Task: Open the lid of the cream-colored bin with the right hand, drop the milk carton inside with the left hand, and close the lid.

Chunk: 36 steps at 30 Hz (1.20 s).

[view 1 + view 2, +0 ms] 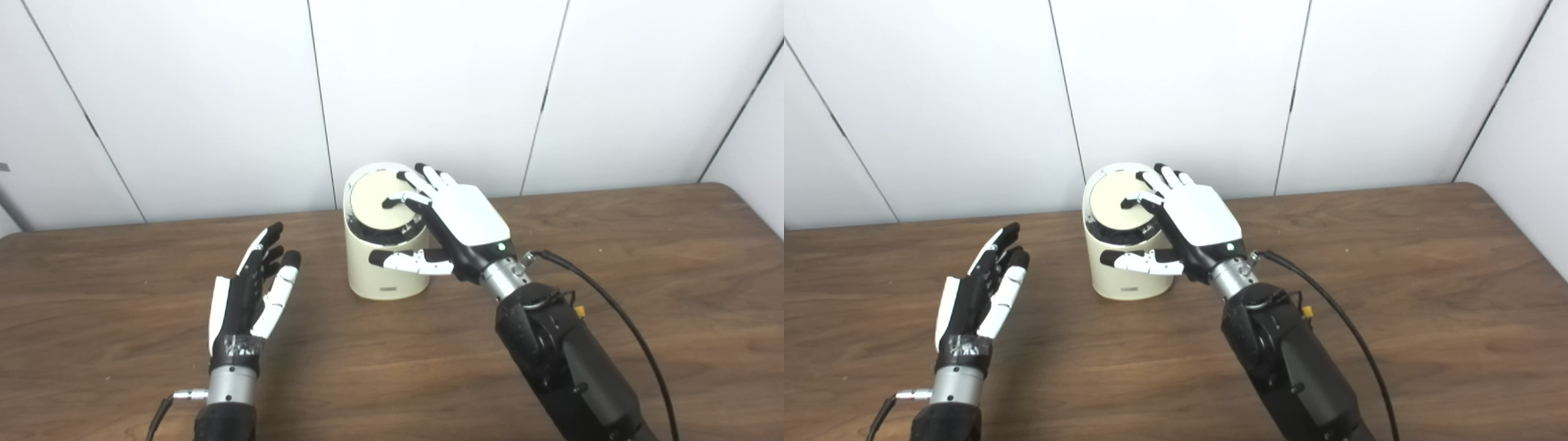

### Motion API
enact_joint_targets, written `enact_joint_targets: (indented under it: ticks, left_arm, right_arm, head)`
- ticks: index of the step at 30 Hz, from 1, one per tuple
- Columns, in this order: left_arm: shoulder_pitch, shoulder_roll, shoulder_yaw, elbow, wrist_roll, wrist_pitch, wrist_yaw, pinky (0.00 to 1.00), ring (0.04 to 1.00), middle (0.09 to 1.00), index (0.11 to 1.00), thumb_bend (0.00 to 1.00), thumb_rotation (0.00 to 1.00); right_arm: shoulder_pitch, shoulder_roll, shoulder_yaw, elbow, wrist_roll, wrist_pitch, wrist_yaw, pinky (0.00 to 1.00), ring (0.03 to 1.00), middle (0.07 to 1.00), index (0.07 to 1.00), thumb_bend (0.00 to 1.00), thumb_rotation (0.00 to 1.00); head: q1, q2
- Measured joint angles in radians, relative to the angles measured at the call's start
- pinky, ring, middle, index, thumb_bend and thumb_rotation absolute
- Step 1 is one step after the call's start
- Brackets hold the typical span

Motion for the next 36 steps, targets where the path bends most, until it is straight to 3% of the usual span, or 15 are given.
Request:
enact_joint_targets:
  ticks: [4, 8, 12, 18, 22, 26, 36]
  left_arm:
    - [0.003, 0.001, 0.006, -0.003, -0.009, 0.000, -0.006, 0.86, 0.895, 0.944, 0.949, 0.56, 0.80]
    - [0.010, 0.003, 0.009, -0.004, -0.010, 0.000, -0.009, 0.87, 0.903, 0.938, 0.949, 0.53, 0.80]
    - [0.018, 0.002, 0.013, -0.005, -0.033, 0.000, -0.013, 0.89, 0.913, 0.944, 0.951, 0.52, 0.81]
    - [0.061, 0.023, 0.039, -0.018, -0.064, -0.005, -0.020, 0.91, 0.936, 0.953, 0.960, 0.53, 0.87]
    - [0.113, 0.048, 0.066, -0.017, -0.101, -0.016, -0.038, 0.96, 0.949, 0.966, 0.969, 0.52, 0.85]
    - [0.174, 0.075, 0.082, -0.018, -0.114, -0.039, -0.047, 0.96, 0.943, 0.959, 0.964, 0.51, 0.86]
    - [0.256, 0.110, 0.099, -0.039, -0.118, -0.087, -0.051, 0.93, 0.937, 0.948, 0.968, 0.44, 0.84]
  right_arm:
    - [0.044, 0.036, -0.081, -0.072, 0.100, 0.065, 0.026, 0.91, 1.000, 1.000, 1.000, 0.60, 1.00]
    - [0.062, 0.036, -0.120, -0.121, 0.151, 0.101, 0.036, 0.85, 1.000, 1.000, 1.000, 0.61, 1.00]
    - [0.098, 0.025, -0.149, -0.135, 0.203, 0.113, 0.038, 0.87, 1.000, 1.000, 1.000, 0.59, 1.00]
    - [0.192, 0.012, -0.177, -0.137, 0.259, 0.115, 0.032, 0.87, 0.997, 1.000, 1.000, 0.57, 1.00]
    - [0.266, 0.011, -0.185, -0.163, 0.286, 0.118, 0.029, 0.90, 0.999, 1.000, 1.000, 0.56, 1.00]
    - [0.337, 0.013, -0.203, -0.183, 0.335, 0.117, 0.014, 0.86, 0.945, 0.984, 0.999, 0.55, 1.00]
    - [0.460, 0.086, -0.253, -0.205, 0.463, 0.082, -0.087, 0.88, 0.936, 0.959, 0.971, 0.55, 1.00]
  head:
    - [0.000, 0.002]
    - [0.000, 0.000]
    - [0.002, 0.002]
    - [0.002, 0.006]
    - [-0.002, 0.015]
    - [-0.002, 0.021]
    - [-0.002, 0.037]
